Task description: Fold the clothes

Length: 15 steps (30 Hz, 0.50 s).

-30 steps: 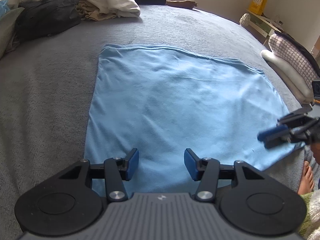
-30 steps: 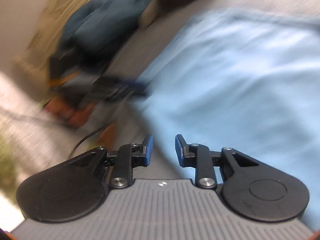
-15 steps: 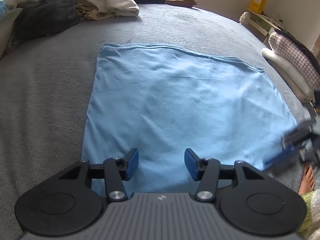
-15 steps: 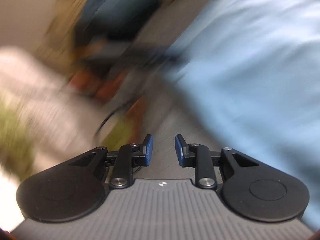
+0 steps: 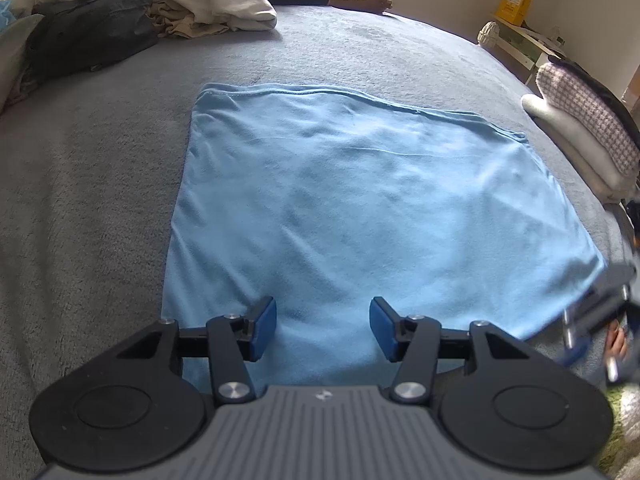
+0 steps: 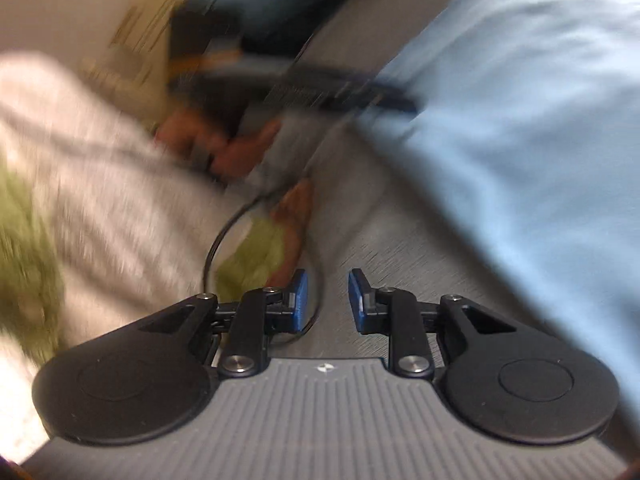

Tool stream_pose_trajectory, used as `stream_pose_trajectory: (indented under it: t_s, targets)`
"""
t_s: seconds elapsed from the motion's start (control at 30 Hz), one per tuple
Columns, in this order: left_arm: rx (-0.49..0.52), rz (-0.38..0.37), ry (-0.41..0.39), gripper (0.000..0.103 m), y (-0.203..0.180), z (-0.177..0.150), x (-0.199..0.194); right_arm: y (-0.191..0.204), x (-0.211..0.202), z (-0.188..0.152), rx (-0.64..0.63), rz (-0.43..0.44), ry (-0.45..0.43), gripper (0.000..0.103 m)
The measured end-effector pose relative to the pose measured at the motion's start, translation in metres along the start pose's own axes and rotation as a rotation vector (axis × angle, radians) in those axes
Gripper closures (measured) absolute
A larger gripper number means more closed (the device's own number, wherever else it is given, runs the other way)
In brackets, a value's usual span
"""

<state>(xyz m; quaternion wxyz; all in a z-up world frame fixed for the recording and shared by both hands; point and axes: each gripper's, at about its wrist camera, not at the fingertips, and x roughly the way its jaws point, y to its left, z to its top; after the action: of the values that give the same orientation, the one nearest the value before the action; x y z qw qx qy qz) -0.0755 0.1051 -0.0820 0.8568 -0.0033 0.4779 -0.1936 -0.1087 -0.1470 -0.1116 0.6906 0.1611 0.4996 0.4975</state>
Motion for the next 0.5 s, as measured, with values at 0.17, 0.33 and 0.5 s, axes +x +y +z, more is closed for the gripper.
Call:
stream_pose_trajectory:
  t_s: [0.17,0.33,0.5]
  targets:
    - [-0.002,-0.001,-0.002,0.05,0.0,0.0,0.0,-0.011,0.003,0.014,-0.027,-0.094,-0.003,0.081]
    - [-0.001,0.006,-0.009,0.05,0.001,0.0,-0.004,0.012,0.065,-0.01,-0.119,0.099,0.3,0.081]
    - [-0.011,0.005,-0.016,0.05,0.002,0.001,-0.005,0.021,0.061,0.001,-0.167,0.129,0.307,0.081]
